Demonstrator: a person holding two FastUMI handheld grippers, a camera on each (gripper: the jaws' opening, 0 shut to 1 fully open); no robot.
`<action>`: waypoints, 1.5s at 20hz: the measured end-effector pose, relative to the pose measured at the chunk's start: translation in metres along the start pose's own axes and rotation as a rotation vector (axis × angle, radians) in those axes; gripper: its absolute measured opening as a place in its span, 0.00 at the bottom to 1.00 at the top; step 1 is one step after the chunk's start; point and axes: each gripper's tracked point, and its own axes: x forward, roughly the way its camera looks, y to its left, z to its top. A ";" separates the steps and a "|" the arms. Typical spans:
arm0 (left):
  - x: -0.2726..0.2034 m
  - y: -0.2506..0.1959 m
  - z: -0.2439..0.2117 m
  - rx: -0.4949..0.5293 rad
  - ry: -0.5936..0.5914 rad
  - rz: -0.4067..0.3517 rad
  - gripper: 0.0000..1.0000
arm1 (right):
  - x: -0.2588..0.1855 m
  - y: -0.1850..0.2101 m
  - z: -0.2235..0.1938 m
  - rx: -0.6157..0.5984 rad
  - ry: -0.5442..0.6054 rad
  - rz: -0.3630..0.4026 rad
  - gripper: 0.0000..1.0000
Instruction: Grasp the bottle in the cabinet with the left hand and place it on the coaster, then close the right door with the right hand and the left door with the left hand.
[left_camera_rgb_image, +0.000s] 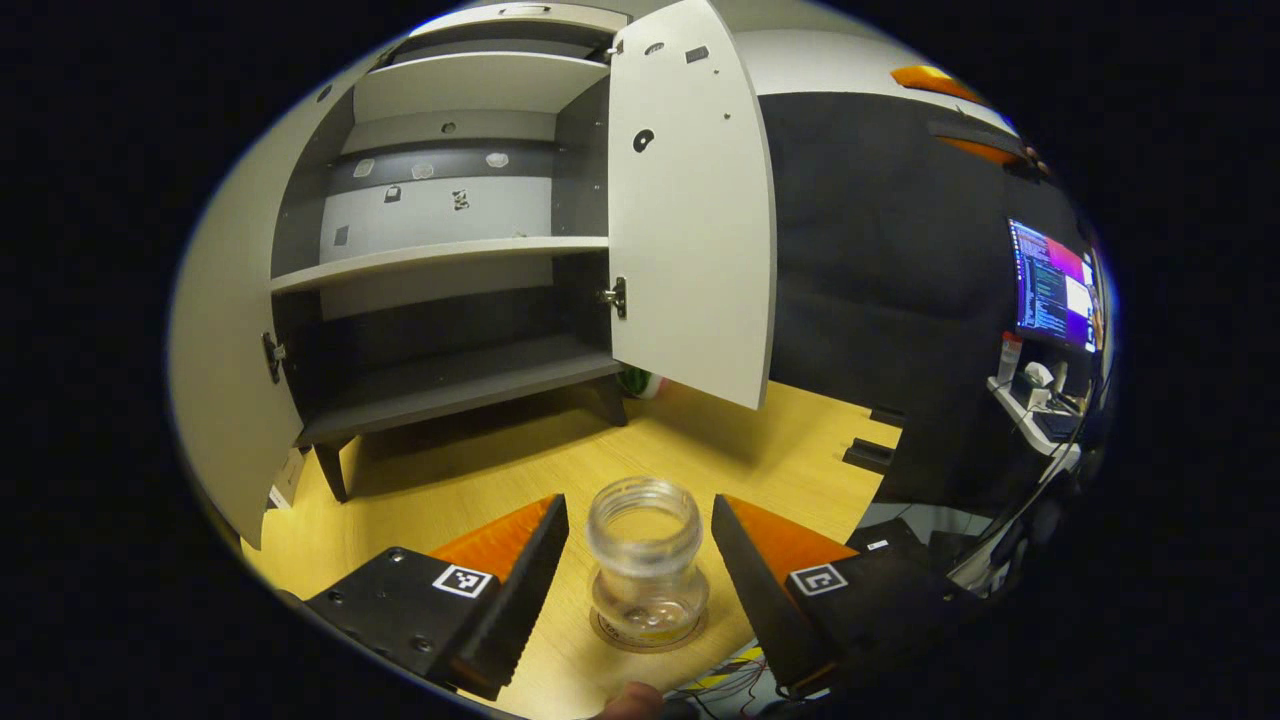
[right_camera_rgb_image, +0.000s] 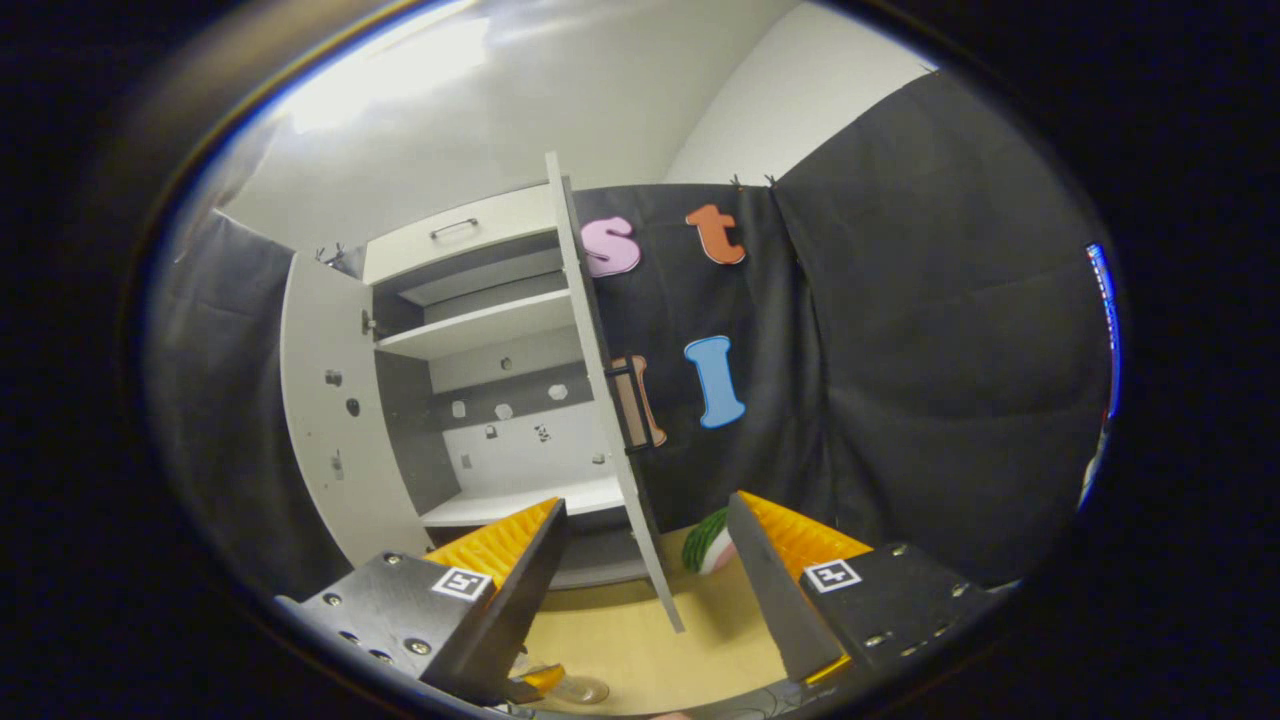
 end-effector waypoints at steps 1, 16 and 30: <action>-0.001 0.000 0.002 0.012 0.001 0.002 0.93 | 0.000 -0.003 0.002 -0.005 -0.011 -0.003 0.98; -0.103 0.013 0.159 -0.048 -0.117 0.016 0.93 | 0.071 -0.065 0.015 -0.059 0.032 -0.098 0.98; -0.193 0.115 0.249 -0.105 -0.235 0.190 0.95 | 0.229 -0.059 0.048 -0.269 0.033 -0.128 0.98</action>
